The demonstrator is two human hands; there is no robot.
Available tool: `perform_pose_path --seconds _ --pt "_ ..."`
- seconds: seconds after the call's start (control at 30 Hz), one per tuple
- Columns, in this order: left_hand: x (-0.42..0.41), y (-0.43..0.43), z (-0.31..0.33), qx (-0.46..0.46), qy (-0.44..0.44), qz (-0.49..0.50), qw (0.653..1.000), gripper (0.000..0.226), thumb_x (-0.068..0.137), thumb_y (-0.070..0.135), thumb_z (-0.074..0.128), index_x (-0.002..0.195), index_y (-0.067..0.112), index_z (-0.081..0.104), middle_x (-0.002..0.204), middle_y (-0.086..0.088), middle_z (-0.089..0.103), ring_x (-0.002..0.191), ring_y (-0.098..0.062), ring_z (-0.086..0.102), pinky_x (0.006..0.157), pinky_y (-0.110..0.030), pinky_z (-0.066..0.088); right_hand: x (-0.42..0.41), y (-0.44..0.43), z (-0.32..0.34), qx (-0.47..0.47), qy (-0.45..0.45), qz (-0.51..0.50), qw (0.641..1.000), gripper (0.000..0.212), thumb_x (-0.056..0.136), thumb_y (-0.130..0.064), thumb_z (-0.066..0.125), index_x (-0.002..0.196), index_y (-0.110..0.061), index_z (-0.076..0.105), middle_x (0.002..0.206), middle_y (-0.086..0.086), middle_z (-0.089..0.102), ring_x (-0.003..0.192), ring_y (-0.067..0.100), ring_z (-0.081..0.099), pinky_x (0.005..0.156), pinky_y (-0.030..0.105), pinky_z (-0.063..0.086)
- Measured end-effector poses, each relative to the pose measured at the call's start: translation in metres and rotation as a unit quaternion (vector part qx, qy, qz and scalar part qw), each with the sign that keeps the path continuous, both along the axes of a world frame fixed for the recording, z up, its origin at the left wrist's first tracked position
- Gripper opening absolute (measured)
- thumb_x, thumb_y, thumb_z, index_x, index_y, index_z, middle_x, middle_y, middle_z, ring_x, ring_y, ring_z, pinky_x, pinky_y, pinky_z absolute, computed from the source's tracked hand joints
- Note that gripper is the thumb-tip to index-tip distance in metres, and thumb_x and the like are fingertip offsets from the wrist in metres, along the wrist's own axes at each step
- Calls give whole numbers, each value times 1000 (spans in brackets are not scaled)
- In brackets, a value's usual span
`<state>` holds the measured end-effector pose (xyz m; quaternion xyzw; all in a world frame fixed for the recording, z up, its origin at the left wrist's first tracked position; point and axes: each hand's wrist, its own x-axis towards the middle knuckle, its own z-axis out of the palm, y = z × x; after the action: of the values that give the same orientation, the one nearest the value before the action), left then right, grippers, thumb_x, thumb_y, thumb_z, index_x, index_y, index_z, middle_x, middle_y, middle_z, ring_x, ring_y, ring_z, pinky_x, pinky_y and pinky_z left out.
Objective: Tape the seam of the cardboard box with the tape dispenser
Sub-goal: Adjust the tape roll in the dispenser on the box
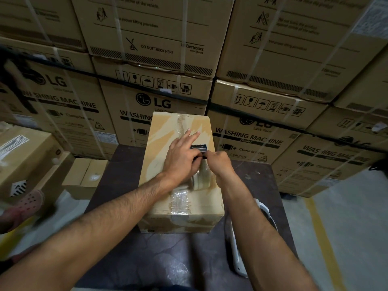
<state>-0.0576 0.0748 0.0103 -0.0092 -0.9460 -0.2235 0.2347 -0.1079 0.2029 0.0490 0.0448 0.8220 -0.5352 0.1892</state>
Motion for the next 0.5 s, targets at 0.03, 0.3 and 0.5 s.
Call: perform_pose_path --seconds 0.03,0.3,0.5 --pt "-1 -1 0 2 -3 0 1000 6 89 24 76 88 20 79 163 -6 43 156 -30 27 118 -60 33 1 5 -7 31 69 11 997 13 97 -28 59 88 -21 64 97 4 67 102 27 62 86 36 49" --pt "0 -3 3 -37 -21 -7 999 6 91 27 76 95 22 78 168 -1 33 161 -24 11 122 -65 22 -4 46 -28 287 546 193 763 33 89 -40 80 122 -37 77 158 10 53 159 37 29 123 72 18" --pt "1 -7 10 -63 -23 -26 997 4 90 25 77 91 21 77 168 -3 34 160 -27 14 121 -65 24 -26 46 -20 268 596 241 718 12 89 -41 79 98 -37 85 148 6 64 152 37 43 122 68 24"
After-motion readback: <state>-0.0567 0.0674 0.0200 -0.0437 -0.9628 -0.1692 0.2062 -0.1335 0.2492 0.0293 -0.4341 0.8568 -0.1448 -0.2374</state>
